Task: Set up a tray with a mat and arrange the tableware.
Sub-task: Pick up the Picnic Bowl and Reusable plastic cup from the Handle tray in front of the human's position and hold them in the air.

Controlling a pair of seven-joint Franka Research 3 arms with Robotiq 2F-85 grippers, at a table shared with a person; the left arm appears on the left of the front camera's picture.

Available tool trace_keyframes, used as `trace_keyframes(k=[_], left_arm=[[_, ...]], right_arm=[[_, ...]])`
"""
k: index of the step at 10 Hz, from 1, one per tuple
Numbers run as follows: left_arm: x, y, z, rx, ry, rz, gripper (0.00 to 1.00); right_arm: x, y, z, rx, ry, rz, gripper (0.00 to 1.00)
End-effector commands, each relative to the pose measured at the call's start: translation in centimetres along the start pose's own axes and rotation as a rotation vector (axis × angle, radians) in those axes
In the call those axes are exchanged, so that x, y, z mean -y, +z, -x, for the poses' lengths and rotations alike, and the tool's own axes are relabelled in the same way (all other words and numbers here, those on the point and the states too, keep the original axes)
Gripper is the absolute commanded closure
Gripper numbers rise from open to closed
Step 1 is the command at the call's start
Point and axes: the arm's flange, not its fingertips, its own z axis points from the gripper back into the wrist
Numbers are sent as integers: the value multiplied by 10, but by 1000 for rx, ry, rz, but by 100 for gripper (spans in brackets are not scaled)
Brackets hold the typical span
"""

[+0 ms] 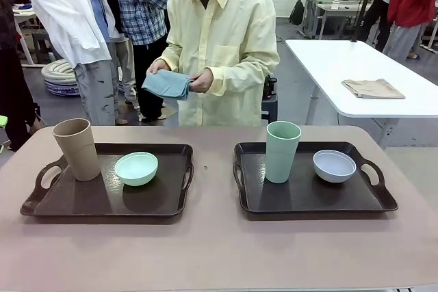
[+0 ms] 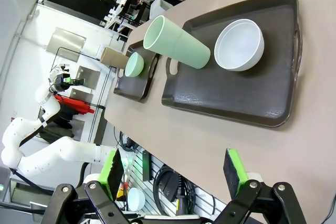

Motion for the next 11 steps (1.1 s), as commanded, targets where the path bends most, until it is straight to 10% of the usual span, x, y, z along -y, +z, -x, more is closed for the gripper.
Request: trace_keyframes(k=[1,11], left_arm=[[-2,0,-1,11,-19,22,0],[-2,0,-1,11,-19,22,0]], right_arm=[[0,-1,-4,20,17,-20,0],[0,-1,-4,20,17,-20,0]])
